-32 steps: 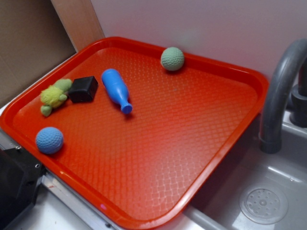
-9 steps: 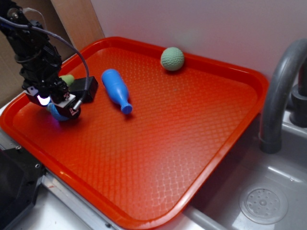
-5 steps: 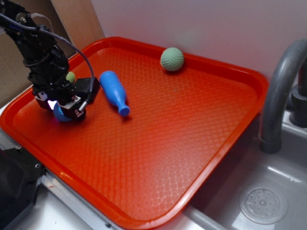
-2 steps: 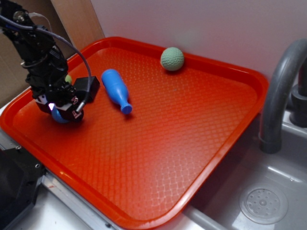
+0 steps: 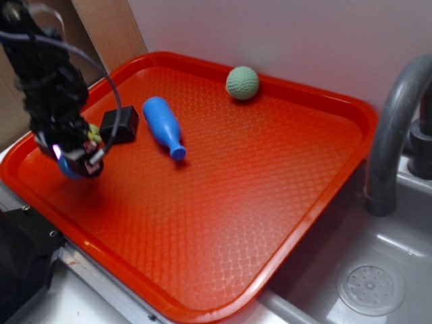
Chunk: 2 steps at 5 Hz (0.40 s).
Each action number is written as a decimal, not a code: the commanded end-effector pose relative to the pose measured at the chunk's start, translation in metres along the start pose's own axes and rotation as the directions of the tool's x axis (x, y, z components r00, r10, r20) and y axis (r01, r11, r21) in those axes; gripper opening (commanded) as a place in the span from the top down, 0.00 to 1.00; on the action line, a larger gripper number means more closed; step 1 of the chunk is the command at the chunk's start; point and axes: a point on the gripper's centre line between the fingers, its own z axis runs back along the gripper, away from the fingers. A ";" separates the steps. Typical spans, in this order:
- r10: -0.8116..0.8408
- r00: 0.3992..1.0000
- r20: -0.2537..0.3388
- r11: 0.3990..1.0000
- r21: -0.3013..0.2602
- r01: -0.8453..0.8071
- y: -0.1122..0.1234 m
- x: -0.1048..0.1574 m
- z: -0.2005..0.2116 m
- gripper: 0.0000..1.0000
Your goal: Grab the blue ball.
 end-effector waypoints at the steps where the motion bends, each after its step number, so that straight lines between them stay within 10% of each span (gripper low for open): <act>1: -0.081 0.983 0.163 0.994 0.088 0.067 0.009 0.030 0.105 1.00; 2: -0.086 0.977 0.197 0.993 0.092 0.069 0.014 0.029 0.146 1.00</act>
